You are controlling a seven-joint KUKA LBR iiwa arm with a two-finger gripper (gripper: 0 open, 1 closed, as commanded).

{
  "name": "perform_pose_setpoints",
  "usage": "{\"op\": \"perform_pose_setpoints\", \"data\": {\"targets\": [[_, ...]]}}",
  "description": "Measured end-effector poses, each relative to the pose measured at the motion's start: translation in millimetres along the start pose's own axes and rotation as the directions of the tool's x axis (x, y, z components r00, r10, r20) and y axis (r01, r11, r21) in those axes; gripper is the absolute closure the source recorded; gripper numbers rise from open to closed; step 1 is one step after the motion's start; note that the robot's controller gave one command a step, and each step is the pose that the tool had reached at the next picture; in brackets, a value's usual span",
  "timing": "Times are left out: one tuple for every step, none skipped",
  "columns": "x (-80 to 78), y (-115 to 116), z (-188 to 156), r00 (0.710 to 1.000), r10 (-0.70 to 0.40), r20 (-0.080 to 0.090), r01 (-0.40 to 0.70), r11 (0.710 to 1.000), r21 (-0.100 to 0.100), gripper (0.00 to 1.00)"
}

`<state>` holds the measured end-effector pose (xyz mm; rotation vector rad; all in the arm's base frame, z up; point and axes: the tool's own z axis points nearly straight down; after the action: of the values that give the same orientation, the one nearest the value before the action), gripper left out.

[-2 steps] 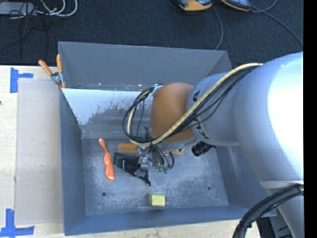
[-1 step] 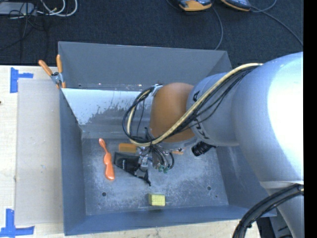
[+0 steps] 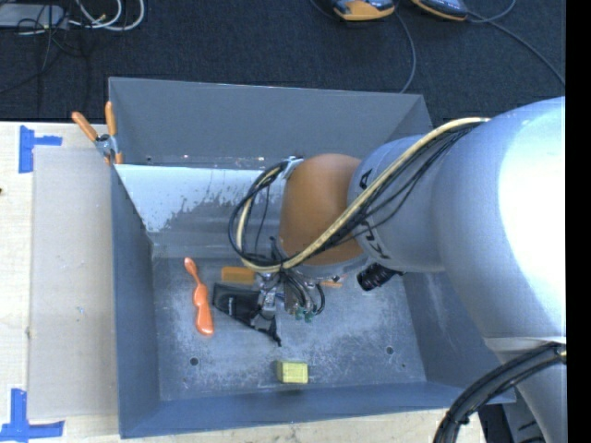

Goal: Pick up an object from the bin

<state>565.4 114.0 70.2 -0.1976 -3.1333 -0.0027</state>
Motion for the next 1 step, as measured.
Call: {"op": "perform_pose_setpoints", "data": {"targets": [[0.0, 0.0, 0.0, 1.0, 0.001, 0.0, -0.001, 1.0, 0.0, 1.0]]}}
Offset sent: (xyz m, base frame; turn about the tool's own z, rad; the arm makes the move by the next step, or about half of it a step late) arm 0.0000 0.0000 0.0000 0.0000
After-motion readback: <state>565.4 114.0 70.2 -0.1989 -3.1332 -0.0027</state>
